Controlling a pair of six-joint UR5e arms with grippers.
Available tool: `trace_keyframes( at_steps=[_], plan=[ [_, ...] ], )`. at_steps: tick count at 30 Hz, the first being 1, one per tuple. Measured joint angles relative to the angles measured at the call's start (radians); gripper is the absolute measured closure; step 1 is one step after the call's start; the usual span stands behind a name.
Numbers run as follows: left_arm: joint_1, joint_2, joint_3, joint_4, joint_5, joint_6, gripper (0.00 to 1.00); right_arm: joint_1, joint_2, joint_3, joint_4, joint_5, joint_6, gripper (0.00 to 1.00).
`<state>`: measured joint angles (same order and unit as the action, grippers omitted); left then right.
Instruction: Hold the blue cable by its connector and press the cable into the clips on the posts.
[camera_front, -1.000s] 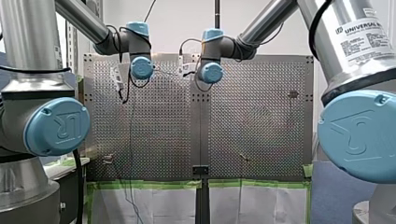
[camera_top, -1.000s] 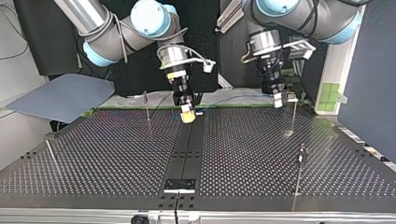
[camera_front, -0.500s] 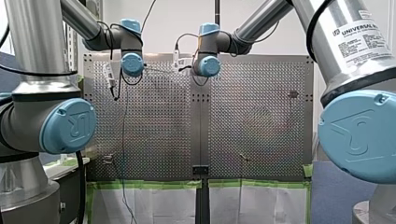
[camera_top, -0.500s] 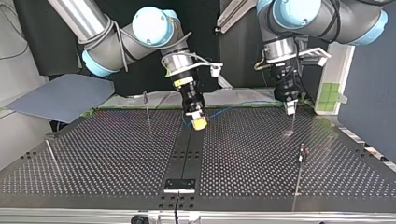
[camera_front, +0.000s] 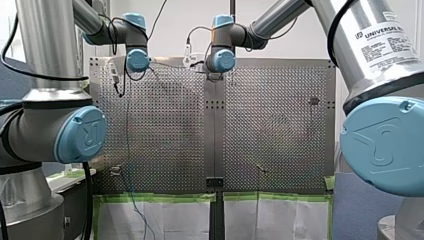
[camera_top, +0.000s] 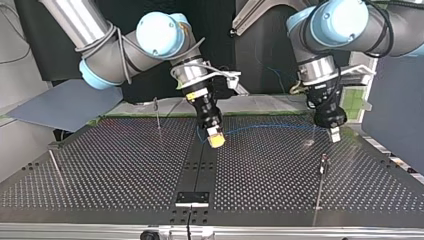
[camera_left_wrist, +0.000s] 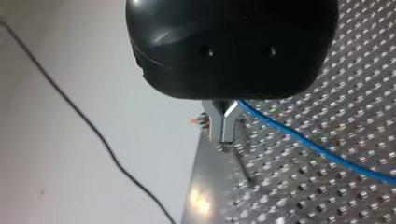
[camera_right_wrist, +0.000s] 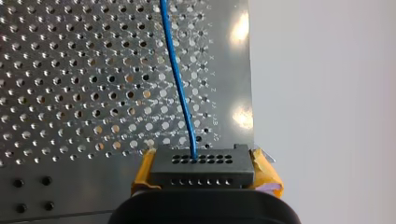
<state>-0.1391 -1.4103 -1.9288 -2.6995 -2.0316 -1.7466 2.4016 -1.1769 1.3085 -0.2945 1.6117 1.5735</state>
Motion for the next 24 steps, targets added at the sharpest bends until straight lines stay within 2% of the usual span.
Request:
trace_keyframes(
  at_steps=[5, 10, 20, 24],
  plan=[
    [0.02, -0.004, 0.029, 0.001, 0.01, -0.002, 1.0, -0.002, 0.003, -0.018, 0.023, -0.008, 0.006, 0.84],
    [0.042, -0.02, 0.049, 0.005, 0.029, -0.012, 1.0, -0.002, 0.014, -0.034, 0.027, -0.009, 0.007, 0.84],
    [0.071, -0.05, 0.055, 0.02, 0.063, -0.031, 1.0, 0.005, 0.052, -0.074, 0.029, -0.007, 0.007, 0.84],
    [0.101, -0.066, 0.059, 0.028, 0.093, -0.057, 1.0, 0.005, 0.057, -0.084, 0.029, -0.006, 0.007, 0.84]
  ],
)
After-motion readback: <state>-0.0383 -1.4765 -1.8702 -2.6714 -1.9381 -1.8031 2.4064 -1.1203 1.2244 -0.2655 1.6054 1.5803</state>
